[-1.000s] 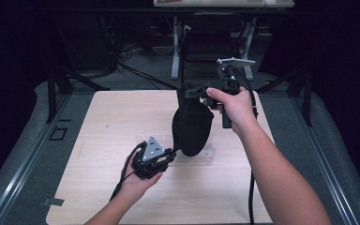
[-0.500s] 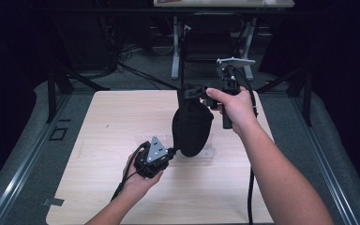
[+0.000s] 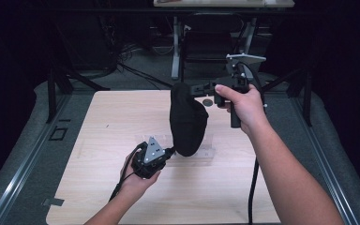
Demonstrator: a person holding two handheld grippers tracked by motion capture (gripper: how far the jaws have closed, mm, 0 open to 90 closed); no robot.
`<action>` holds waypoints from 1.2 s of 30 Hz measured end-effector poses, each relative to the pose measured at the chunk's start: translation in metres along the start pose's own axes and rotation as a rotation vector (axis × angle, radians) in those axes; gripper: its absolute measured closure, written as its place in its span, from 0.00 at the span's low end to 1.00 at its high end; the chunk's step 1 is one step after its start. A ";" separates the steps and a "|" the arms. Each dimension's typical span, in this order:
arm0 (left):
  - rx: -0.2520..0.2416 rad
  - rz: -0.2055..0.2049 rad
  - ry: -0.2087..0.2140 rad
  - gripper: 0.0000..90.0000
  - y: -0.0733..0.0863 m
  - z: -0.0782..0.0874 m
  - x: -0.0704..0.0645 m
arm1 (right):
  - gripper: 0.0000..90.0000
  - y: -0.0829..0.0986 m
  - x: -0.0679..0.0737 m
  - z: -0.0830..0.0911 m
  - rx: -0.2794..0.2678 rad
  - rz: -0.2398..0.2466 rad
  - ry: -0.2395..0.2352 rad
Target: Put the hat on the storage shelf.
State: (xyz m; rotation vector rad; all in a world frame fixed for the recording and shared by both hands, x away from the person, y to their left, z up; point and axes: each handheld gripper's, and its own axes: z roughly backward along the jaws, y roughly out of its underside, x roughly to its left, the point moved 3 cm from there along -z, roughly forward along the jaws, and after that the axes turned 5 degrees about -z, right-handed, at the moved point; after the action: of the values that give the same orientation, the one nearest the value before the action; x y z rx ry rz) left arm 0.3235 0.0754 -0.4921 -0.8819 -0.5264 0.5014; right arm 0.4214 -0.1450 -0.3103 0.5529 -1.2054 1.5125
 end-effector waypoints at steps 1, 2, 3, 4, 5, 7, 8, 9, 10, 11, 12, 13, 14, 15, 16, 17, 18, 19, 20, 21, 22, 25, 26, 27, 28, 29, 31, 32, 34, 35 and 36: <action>0.003 -0.009 -0.006 0.94 0.000 0.000 0.000 | 0.90 0.000 0.000 0.001 0.000 0.001 0.002; 0.003 -0.009 -0.006 0.94 0.000 0.000 0.000 | 0.90 0.000 0.000 0.001 0.000 0.001 0.002; 0.004 -0.016 -0.014 0.94 0.001 0.000 -0.001 | 0.90 0.000 -0.001 0.002 -0.005 0.001 0.000; 0.004 -0.016 -0.014 0.94 0.001 0.000 -0.001 | 0.90 0.000 -0.001 0.002 -0.005 0.001 0.000; 0.008 -0.021 -0.009 0.94 0.002 0.001 -0.001 | 0.90 0.000 -0.001 0.002 -0.006 0.002 -0.001; 0.006 -0.019 -0.010 0.94 0.003 0.001 0.001 | 0.89 0.000 -0.001 0.003 -0.009 0.002 -0.002; 0.006 -0.019 -0.010 0.94 0.003 0.001 0.001 | 0.89 0.000 -0.001 0.003 -0.009 0.002 -0.002; 0.006 -0.019 -0.011 0.94 0.003 0.001 0.001 | 0.89 0.000 -0.001 0.003 -0.009 0.003 0.001; 0.006 -0.019 -0.012 0.94 0.003 0.002 0.001 | 0.89 0.000 -0.002 0.003 -0.008 0.006 0.002; 0.008 -0.021 -0.012 0.94 0.004 0.002 0.002 | 0.89 0.000 -0.002 0.003 -0.008 0.007 0.005; 0.008 -0.021 -0.012 0.94 0.004 0.002 0.002 | 0.89 0.000 -0.002 0.003 -0.008 0.007 0.005; 0.010 -0.023 -0.011 0.95 0.005 0.002 0.002 | 0.89 0.001 -0.002 0.004 -0.009 0.005 0.006; 0.010 -0.023 -0.011 0.95 0.005 0.002 0.002 | 0.89 0.001 -0.002 0.004 -0.010 0.005 0.007; 0.009 -0.027 -0.015 0.95 0.005 0.002 0.002 | 0.89 0.001 -0.002 0.004 -0.010 0.005 0.007; 0.007 -0.026 -0.015 0.95 0.005 0.002 0.002 | 0.89 0.001 -0.003 0.004 -0.011 0.007 0.008; 0.007 -0.026 -0.015 0.95 0.006 0.002 0.001 | 0.89 0.001 -0.004 0.005 -0.011 0.005 0.008; 0.007 -0.028 -0.016 0.95 0.006 0.002 0.001 | 0.89 0.001 -0.004 0.005 -0.014 0.001 0.011; 0.007 -0.025 -0.015 0.95 0.006 0.002 0.002 | 0.89 0.001 -0.007 0.005 -0.014 -0.003 0.014; 0.007 -0.025 -0.015 0.95 0.006 0.002 0.002 | 0.89 0.001 -0.007 0.005 -0.014 -0.003 0.014; 0.006 -0.023 -0.016 0.95 0.007 0.003 0.002 | 0.89 0.001 -0.008 0.006 -0.016 -0.006 0.016; 0.005 -0.023 -0.017 0.95 0.007 0.003 0.002 | 0.89 0.001 -0.010 0.007 -0.023 -0.013 0.018; 0.010 -0.025 -0.019 0.95 0.009 0.003 0.003 | 0.89 0.002 -0.011 0.009 -0.016 -0.010 0.019; 0.010 -0.020 -0.017 0.95 0.010 0.003 0.003 | 0.89 0.002 -0.011 0.009 -0.016 -0.009 0.021; 0.012 -0.023 -0.018 0.95 0.010 0.003 0.003 | 0.89 0.002 -0.011 0.010 -0.018 -0.007 0.021; 0.012 -0.023 -0.018 0.95 0.010 0.003 0.003 | 0.89 0.002 -0.011 0.010 -0.018 -0.007 0.021; 0.008 -0.015 -0.020 0.95 0.011 0.003 0.003 | 0.89 0.002 -0.011 0.011 -0.019 -0.007 0.018; 0.015 -0.018 -0.022 0.95 0.012 0.004 0.004 | 0.88 0.001 -0.011 0.012 -0.024 -0.009 0.013; 0.015 -0.018 -0.022 0.95 0.012 0.004 0.004 | 0.88 0.001 -0.011 0.012 -0.024 -0.009 0.013; 0.016 -0.015 -0.020 0.95 0.013 0.004 0.005 | 0.88 0.001 -0.012 0.012 -0.025 -0.012 0.013; 0.016 -0.009 -0.016 0.95 0.013 0.004 0.005 | 0.88 0.001 -0.012 0.012 -0.026 -0.011 0.012; 0.016 -0.009 -0.016 0.95 0.013 0.004 0.005 | 0.88 0.001 -0.012 0.012 -0.026 -0.011 0.012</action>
State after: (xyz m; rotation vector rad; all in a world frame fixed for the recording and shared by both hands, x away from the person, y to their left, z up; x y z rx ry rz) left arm 0.3223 0.0877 -0.4994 -0.8609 -0.5398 0.5044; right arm 0.4217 -0.1610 -0.3157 0.5317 -1.2099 1.4867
